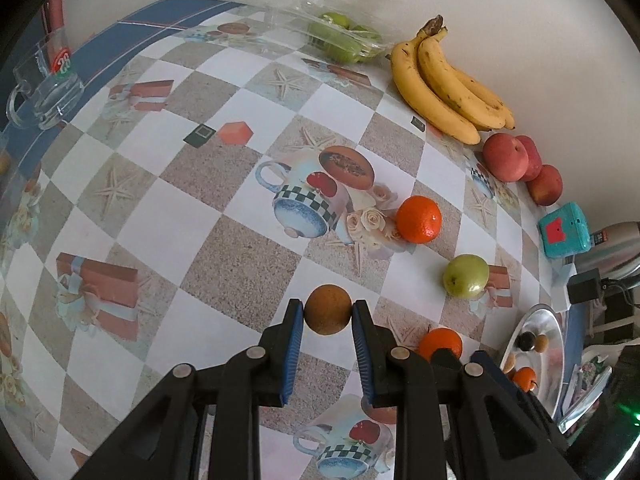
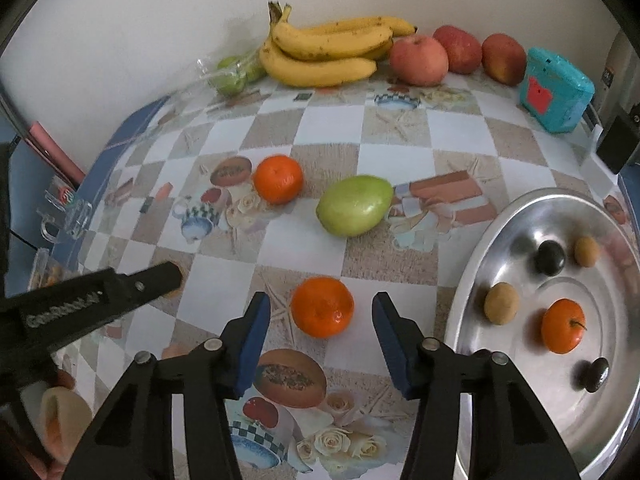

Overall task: Organize fruits
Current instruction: 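Grasp the orange with the right gripper while the left gripper holds the kiwi, then carry the kiwi and the orange over the steel bowl with both grippers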

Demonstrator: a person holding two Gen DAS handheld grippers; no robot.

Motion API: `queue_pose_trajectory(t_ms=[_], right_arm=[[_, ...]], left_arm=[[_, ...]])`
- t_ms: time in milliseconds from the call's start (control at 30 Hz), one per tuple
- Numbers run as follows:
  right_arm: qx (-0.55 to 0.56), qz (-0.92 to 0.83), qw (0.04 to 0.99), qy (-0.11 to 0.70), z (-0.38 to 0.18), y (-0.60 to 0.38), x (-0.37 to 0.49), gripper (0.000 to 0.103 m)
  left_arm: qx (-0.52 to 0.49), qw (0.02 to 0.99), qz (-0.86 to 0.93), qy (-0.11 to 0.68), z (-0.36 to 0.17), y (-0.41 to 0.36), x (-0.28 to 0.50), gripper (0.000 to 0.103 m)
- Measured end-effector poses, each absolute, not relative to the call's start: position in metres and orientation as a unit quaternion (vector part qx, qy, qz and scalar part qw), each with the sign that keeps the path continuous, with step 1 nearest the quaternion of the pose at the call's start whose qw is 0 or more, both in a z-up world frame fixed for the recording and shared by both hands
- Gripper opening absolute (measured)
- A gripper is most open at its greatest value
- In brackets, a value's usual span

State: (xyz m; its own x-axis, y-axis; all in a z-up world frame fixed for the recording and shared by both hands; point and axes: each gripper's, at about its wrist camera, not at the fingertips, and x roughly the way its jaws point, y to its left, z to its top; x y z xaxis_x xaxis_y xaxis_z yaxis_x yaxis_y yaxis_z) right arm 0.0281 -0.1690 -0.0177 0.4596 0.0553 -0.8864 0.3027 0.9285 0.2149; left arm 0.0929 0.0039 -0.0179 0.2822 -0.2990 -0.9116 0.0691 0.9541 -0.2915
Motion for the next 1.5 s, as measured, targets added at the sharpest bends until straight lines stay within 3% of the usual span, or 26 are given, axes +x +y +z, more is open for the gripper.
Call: queue_pose_trajectory(t_ms=[333, 500, 1500], right_arm=[[0.168, -0.077, 0.827, 0.531, -0.03, -0.167, 0.034, 0.049], [0.182, -0.074, 0.821, 0.536, -0.035, -0.17, 0.033, 0.038], [0.232, -0.095, 0.801, 0.543, -0.019, -0.187, 0.043, 0.038]], left_arm=[[-0.094, 0.795, -0.117, 0.587, -0.018, 0.003, 0.092, 0.027], [-0.096, 0.795, -0.116, 0.588, -0.018, 0.003, 0.092, 0.027], [-0.082, 0.797, -0.104, 0.589, -0.013, -0.033, 0.131, 0.027]])
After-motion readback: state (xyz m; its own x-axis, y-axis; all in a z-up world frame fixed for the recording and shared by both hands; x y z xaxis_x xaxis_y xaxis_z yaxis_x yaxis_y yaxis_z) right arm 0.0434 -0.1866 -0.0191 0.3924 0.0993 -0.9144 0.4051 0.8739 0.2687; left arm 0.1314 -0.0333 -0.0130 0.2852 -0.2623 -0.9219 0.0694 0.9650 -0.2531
